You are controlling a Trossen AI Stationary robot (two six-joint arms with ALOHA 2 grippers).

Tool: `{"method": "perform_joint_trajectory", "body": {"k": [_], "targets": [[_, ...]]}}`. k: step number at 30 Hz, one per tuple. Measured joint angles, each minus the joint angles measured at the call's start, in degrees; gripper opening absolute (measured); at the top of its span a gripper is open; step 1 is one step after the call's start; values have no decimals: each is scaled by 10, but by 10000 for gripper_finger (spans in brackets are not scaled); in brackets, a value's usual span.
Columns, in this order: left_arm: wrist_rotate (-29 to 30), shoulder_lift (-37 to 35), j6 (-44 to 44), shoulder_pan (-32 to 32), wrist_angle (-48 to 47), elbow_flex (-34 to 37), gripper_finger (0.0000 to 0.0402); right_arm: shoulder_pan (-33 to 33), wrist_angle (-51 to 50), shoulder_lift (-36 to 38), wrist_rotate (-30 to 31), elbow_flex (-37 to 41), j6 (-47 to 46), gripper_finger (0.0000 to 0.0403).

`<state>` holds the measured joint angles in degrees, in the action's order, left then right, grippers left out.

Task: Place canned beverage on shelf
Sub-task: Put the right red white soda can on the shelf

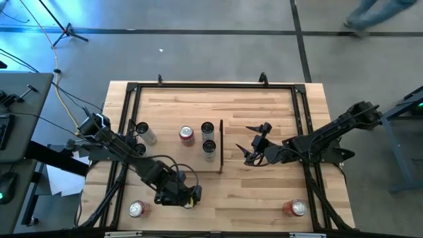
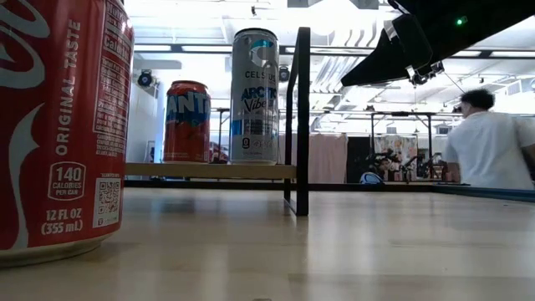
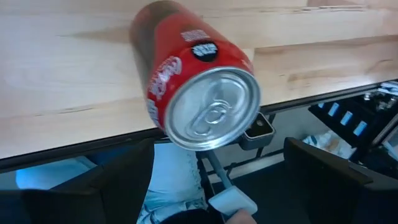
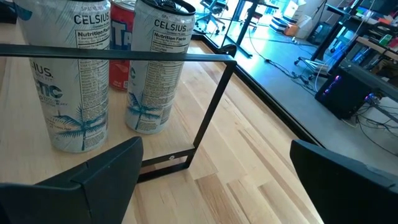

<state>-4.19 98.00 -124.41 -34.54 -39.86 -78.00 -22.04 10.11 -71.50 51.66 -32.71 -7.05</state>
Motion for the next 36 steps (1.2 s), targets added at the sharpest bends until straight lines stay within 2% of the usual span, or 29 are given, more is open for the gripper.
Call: {"method": "perform_joint_trajectory", "body": {"k": [12,25,36], "targets": [[-56,33,26,9,18,0,331,0,-3,0,0,0,0,393],[-75,45,70,39,-6,0,331,0,-6,0,0,0,0,393],[-90,67,188,42,-29,-1,331,0,-7,0,0,0,0,393]]}}
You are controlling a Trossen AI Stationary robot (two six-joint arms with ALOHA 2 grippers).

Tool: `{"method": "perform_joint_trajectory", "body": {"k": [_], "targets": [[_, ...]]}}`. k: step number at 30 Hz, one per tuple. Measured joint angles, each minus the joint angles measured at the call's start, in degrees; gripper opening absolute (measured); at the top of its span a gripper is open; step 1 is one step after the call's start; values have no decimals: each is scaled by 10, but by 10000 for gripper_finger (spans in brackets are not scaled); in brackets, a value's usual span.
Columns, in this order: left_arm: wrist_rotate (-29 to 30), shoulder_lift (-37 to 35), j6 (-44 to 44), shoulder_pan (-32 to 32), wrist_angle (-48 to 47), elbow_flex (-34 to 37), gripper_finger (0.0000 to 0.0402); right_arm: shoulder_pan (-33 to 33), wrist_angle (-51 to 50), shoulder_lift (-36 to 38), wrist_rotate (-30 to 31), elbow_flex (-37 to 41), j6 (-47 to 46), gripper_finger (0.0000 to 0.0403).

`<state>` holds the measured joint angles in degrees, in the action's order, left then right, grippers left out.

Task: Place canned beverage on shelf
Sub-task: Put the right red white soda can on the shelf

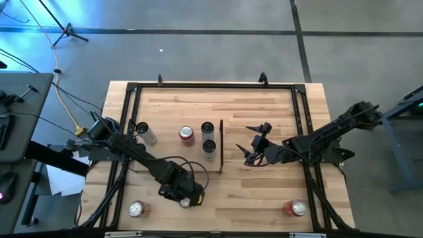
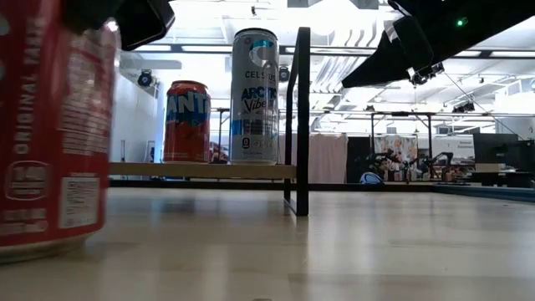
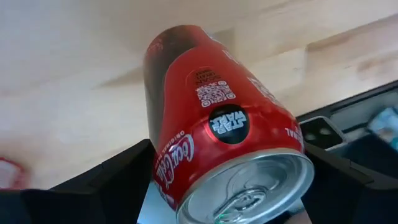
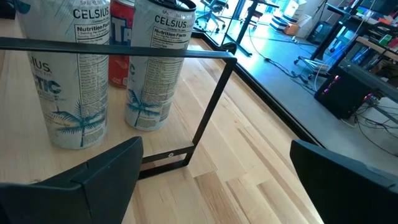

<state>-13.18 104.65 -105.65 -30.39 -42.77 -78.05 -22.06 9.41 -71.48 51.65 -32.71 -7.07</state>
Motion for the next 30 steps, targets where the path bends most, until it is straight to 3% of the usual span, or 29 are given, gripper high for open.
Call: {"method": "perform_joint_trajectory", "body": {"k": [16,30], "targets": [[73,-2,72,-6,-53,0,320,0,0,0,0,0,0,393],[53,-2,84,-22,-53,0,278,0,0,0,0,0,0,393]]}}
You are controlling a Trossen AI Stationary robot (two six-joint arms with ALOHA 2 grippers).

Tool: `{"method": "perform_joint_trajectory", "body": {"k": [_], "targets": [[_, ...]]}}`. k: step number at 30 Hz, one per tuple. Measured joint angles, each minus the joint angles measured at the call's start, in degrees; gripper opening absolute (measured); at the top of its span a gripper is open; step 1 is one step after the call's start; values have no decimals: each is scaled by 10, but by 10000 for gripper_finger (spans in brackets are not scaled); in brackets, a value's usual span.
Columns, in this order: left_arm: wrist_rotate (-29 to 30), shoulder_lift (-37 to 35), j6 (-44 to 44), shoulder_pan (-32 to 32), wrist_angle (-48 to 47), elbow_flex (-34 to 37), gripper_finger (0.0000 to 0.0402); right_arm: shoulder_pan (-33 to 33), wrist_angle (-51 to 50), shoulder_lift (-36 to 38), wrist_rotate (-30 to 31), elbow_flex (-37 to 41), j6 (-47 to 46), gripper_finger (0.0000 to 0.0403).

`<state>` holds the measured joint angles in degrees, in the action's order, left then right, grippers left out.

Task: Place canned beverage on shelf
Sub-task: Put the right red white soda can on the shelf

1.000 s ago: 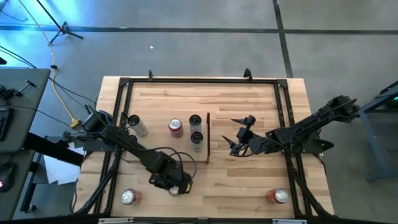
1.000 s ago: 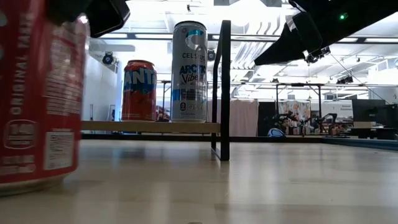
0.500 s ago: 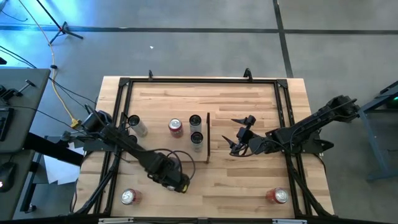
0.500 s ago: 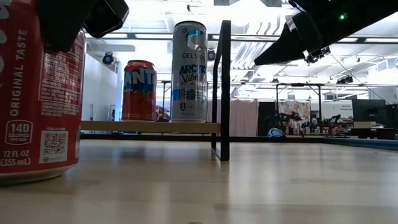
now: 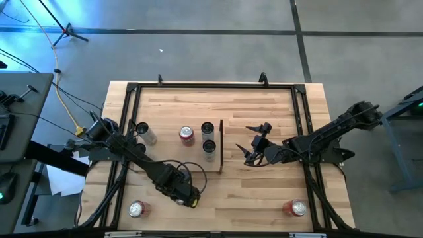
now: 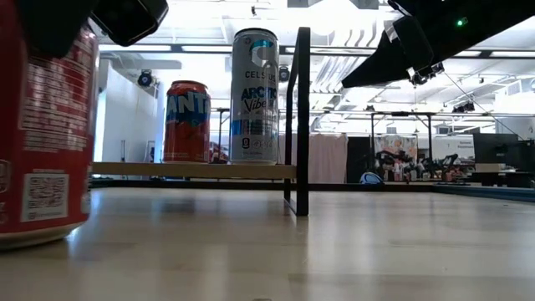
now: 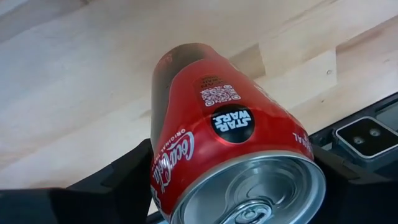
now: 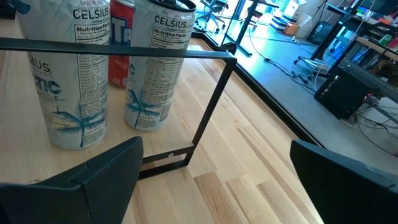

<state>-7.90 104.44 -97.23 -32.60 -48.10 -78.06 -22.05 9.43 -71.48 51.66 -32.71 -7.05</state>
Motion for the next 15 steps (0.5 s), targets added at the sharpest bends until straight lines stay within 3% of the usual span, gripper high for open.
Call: {"method": "perform_joint_trajectory", "body": {"k": [6,15], "targets": [[-25,-1,-4,-1,-7,-3,276,0,0,0,0,0,0,393],[-34,-1,4,-1,-81,-71,275,0,0,0,0,0,0,393]]}}
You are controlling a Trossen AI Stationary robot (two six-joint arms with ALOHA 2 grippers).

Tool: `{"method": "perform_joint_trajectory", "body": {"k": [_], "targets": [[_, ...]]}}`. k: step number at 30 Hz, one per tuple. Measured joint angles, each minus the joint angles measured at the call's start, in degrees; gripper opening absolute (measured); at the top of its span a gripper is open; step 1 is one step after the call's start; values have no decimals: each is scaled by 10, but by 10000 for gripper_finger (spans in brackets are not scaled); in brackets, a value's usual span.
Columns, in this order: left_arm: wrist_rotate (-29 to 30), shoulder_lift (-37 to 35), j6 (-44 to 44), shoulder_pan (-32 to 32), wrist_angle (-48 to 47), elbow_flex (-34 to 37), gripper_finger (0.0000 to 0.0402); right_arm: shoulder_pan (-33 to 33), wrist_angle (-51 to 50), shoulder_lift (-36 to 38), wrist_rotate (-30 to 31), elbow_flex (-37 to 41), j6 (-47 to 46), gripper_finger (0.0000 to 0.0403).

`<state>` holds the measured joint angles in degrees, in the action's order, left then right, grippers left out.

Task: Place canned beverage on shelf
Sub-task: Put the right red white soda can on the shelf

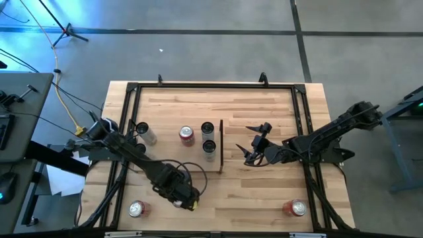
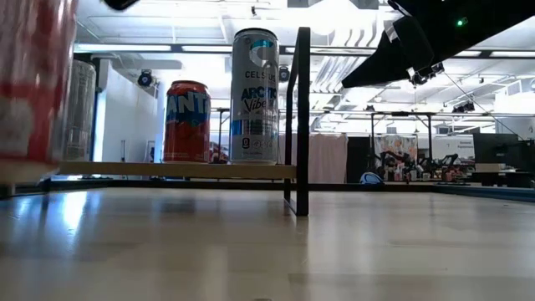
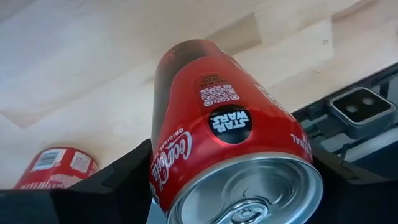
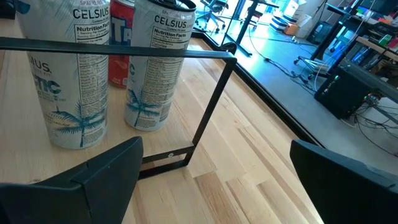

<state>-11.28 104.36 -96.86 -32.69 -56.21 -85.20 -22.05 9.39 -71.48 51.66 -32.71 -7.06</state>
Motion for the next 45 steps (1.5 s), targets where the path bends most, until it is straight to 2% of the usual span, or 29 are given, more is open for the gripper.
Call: {"method": "perform_joint_trajectory", "body": {"k": [6,14,22,27,32,45], "targets": [[9,0,19,0,-91,-44,275,0,-1,0,0,0,0,393],[67,-1,57,3,-186,-77,275,0,-1,0,0,0,0,393],[69,-5,107,23,-207,-77,275,0,-1,0,0,0,0,393],[80,-34,126,39,-208,-78,275,0,-1,0,0,0,0,393],[103,-66,116,53,-249,-78,276,0,-1,0,0,0,0,393],[76,-79,136,132,-305,-71,276,0,-1,0,0,0,0,393]]}}
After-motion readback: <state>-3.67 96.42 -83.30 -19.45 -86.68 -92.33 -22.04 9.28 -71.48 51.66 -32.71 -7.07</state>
